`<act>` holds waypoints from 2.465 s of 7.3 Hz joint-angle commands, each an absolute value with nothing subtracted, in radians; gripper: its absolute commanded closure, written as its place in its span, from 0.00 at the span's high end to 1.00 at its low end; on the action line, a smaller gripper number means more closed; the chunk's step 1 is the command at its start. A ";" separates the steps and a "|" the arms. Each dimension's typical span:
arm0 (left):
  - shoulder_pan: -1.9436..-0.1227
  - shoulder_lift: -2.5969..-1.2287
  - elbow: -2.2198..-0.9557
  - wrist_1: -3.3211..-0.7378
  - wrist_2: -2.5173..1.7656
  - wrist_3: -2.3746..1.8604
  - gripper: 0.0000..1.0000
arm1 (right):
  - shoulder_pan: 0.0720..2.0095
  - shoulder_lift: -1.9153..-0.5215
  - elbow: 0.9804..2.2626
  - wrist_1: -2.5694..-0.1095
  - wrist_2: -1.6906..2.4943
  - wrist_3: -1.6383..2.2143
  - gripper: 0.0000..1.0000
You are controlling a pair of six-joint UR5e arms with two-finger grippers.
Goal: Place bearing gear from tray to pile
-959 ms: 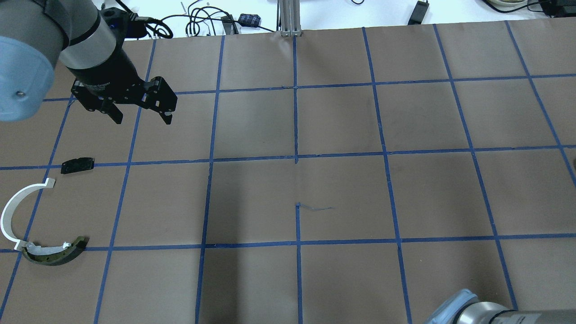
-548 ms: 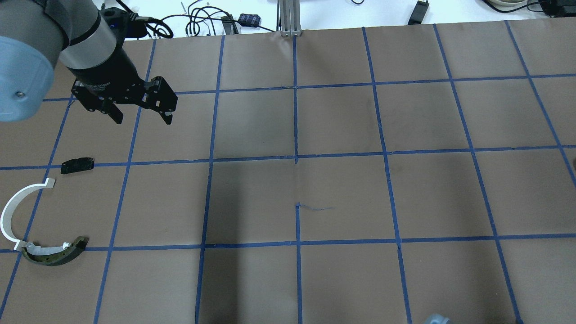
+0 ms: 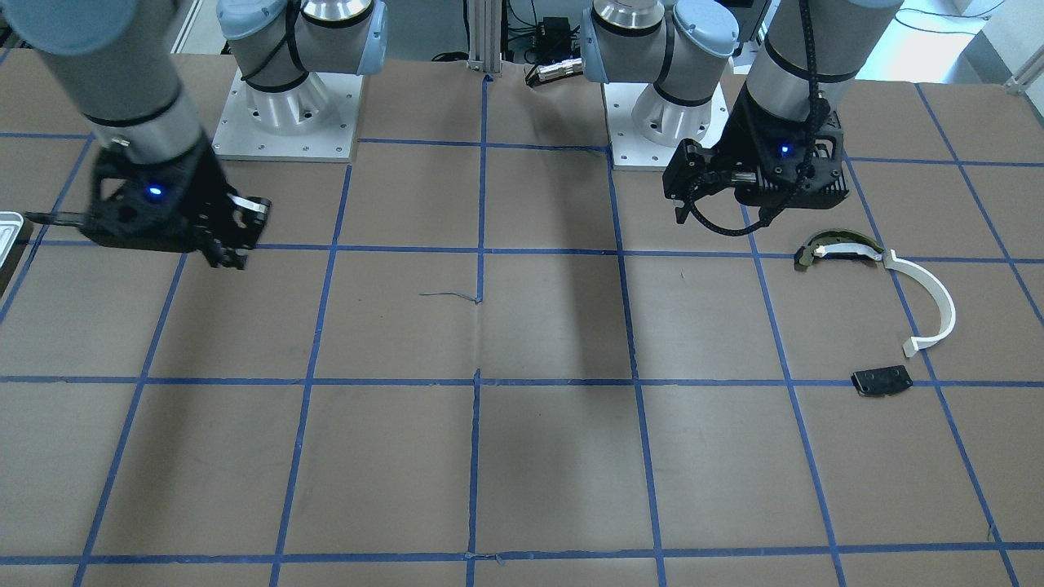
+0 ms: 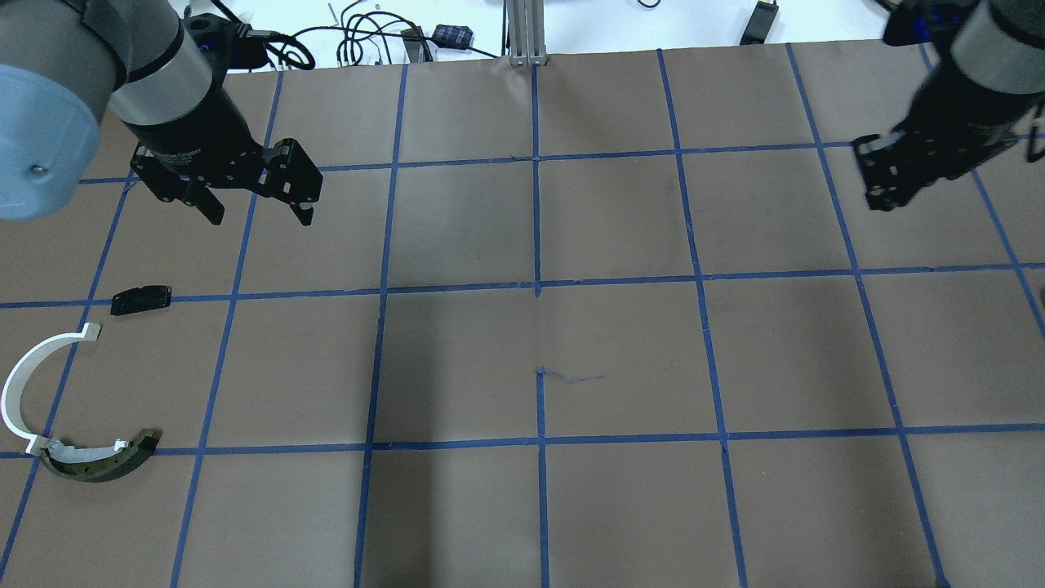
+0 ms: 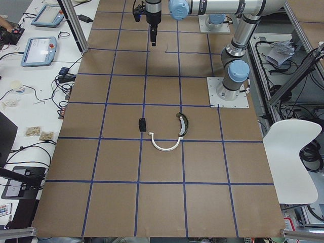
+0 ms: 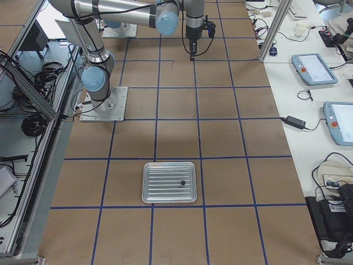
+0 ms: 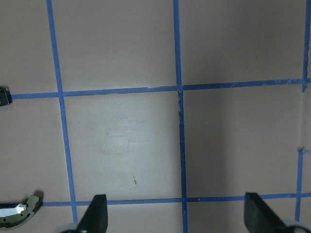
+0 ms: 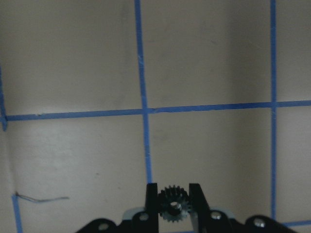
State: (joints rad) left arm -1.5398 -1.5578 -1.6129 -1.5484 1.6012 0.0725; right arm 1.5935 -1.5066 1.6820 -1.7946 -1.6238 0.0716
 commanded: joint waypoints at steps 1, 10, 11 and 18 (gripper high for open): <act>-1.531 -1.562 -1.612 -1.542 1.603 0.075 1.00 | 1.819 -1.313 1.680 -2.053 -1.614 0.420 0.12; -1.534 -1.677 -1.677 -1.465 1.517 0.023 1.00 | 1.892 -1.185 1.661 -2.248 -1.586 0.380 0.87; -1.534 -1.692 -1.677 -1.453 1.514 0.023 1.00 | 1.828 -1.248 1.657 -2.167 -1.577 0.332 0.88; -1.825 -1.891 -1.681 -1.168 1.509 -0.381 1.00 | 1.058 -1.462 1.496 -1.652 -1.589 -0.963 0.89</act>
State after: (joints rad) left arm -1.7507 -1.8460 -1.6811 -1.2346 1.5111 -0.2400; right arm 1.2179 -1.4722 1.5284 -1.6749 -1.5864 -0.7301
